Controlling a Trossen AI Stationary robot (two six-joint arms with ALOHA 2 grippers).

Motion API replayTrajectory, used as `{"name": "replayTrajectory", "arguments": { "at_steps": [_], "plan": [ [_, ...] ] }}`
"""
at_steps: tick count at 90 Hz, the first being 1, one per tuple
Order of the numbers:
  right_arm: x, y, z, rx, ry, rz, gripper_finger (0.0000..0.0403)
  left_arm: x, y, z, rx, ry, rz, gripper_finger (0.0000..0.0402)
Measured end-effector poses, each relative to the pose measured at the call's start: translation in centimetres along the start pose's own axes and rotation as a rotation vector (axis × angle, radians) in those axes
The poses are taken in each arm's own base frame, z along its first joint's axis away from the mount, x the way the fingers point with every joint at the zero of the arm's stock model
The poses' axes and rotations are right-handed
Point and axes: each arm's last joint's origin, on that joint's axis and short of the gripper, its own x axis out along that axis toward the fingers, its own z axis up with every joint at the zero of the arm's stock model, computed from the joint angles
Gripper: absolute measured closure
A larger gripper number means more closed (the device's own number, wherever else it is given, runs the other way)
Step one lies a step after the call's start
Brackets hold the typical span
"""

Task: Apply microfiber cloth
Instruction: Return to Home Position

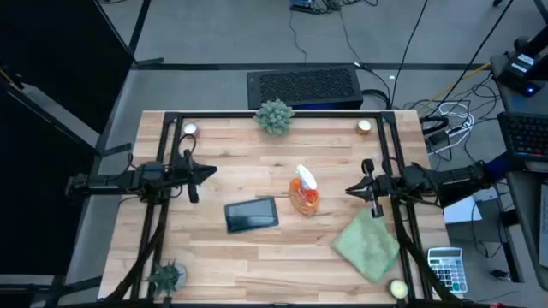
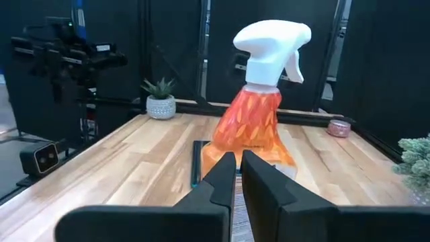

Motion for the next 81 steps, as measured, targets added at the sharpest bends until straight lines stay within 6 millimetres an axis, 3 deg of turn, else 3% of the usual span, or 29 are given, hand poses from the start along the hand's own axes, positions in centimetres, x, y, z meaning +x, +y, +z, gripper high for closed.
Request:
{"name": "replayTrajectory", "arguments": {
  "at_steps": [81],
  "plan": [
    [0.0,-0.16,0.0,0.0,0.002,-0.055,0.0392,0.0,0.0,0.0,0.0,0.0,0.0,0.0391]
  ]
}}
